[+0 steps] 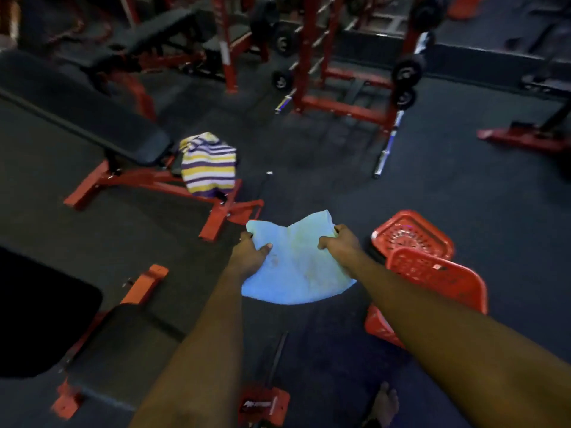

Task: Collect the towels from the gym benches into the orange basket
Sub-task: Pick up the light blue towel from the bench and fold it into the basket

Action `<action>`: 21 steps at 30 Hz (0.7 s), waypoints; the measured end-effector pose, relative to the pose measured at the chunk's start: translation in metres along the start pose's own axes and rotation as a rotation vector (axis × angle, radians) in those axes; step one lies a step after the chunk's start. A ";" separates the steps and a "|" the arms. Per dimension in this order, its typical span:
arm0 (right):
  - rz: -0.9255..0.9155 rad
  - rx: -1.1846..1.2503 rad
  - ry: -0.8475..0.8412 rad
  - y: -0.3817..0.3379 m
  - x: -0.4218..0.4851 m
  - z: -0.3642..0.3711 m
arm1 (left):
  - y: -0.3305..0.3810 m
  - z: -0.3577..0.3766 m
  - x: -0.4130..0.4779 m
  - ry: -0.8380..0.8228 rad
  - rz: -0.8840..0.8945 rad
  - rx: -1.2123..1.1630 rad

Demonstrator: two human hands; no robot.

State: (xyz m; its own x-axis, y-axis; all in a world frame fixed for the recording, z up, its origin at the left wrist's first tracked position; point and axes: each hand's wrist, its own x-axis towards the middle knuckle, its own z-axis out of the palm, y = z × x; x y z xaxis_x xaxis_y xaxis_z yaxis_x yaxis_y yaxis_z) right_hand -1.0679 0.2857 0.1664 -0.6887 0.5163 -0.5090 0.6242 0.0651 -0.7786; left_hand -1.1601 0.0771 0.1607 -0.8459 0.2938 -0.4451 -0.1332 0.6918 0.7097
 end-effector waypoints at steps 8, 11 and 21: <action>0.113 0.134 0.234 0.111 0.053 -0.199 | 0.129 0.205 0.031 -0.247 0.120 0.140; 0.167 0.171 0.293 0.153 0.067 -0.251 | 0.157 0.271 0.043 -0.313 0.160 0.191; 0.342 0.069 0.338 0.292 0.127 -0.328 | 0.158 0.437 0.092 -0.445 0.254 0.378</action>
State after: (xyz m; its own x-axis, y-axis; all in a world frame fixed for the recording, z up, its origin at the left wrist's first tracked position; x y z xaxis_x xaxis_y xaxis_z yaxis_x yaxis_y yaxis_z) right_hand -0.8523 0.6501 -0.0056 -0.2828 0.7474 -0.6012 0.7602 -0.2076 -0.6157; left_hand -1.0336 0.5016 -0.0070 -0.5208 0.6688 -0.5306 0.3036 0.7260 0.6170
